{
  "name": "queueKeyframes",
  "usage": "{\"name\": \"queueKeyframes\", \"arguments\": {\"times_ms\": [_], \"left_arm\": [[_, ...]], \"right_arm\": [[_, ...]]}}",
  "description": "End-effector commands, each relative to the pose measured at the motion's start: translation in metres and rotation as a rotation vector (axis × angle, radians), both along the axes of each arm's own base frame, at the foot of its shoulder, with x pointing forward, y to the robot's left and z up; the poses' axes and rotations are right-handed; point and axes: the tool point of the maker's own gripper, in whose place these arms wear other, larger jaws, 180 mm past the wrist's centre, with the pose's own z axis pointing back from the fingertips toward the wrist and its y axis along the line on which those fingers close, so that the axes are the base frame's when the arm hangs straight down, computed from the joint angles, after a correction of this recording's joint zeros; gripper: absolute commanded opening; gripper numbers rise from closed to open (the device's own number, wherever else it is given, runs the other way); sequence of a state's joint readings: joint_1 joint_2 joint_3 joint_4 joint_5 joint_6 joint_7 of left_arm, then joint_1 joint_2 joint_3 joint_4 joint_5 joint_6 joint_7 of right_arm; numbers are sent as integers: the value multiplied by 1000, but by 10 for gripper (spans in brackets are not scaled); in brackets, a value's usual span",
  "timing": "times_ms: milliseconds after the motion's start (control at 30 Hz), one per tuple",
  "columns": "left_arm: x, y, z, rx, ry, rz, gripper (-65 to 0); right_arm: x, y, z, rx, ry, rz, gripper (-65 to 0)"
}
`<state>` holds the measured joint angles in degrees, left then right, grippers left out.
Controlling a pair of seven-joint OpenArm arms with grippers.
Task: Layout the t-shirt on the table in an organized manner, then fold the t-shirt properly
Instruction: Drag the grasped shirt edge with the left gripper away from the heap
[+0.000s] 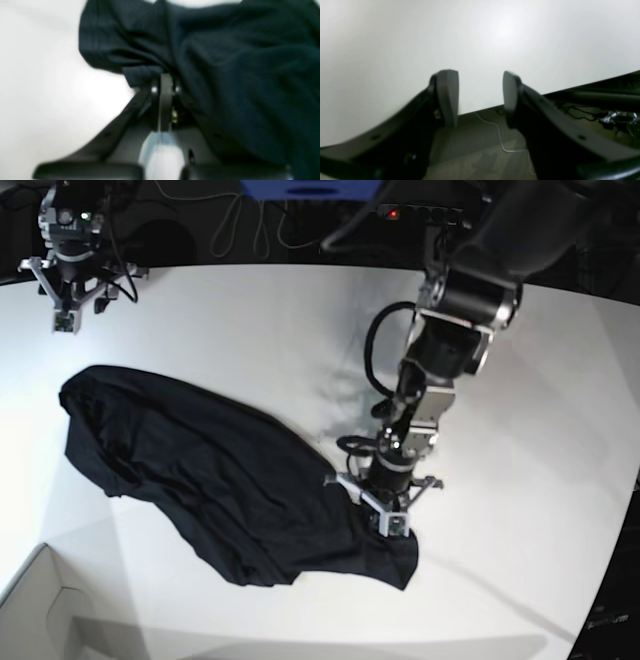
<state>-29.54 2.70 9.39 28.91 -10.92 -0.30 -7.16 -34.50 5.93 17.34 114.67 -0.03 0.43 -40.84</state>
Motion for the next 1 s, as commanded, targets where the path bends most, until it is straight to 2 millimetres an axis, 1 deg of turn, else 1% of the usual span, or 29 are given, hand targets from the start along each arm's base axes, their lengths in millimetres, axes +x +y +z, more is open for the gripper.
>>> {"name": "queueKeyframes", "arguments": {"times_ms": [0, 67, 100, 167, 233, 300, 333, 400, 500, 567, 633, 700, 800, 900, 967], "left_arm": [[3, 17, 13, 13, -42, 12, -650], [-12, 30, 21, 26, -62, 9, -650], [-21, 33, 25, 30, -68, 4, -650], [-35, 45, 40, 36, -100, 5, -650], [-54, 63, 52, 35, -122, 30, -650], [-70, 83, 68, 33, -145, 68, -650], [-81, 94, 74, 34, -151, 92, -650], [-100, 121, 92, 50, -177, 146, -650], [-134, 156, 111, 80, -206, 229, -650], [-155, 185, 119, 111, -212, 295, -650], [-172, 213, 118, 144, -199, 363, -650], [-181, 237, 115, 166, -181, 423, -650], [-197, 273, 96, 185, -125, 514, -650], [-207, 290, 87, 192, -94, 561, -650], [-211, 294, 81, 194, -77, 571, -650]], "right_arm": [[3, -4, 8, -25, -24, 8, -359], [4, -5, 8, -26, -27, 10, -359], [5, -5, 9, -26, -31, 10, -359], [7, -5, 10, -27, -37, 11, -359], [8, -3, 10, -24, -40, 15, -359], [15, -2, 12, -23, -58, 17, -359], [18, -2, 13, -22, -64, 16, -359], [20, -2, 14, -22, -69, 15, -359], [21, -1, 15, -22, -72, 18, -359], [22, -1, 15, -20, -75, 19, -359], [28, -1, 18, -20, -93, 19, -359], [32, -1, 20, -20, -102, 19, -359], [36, 0, 21, -19, -113, 20, -359], [42, 8, 22, -8, -123, 42, -359], [46, 16, 21, 5, -125, 63, -359]]}}
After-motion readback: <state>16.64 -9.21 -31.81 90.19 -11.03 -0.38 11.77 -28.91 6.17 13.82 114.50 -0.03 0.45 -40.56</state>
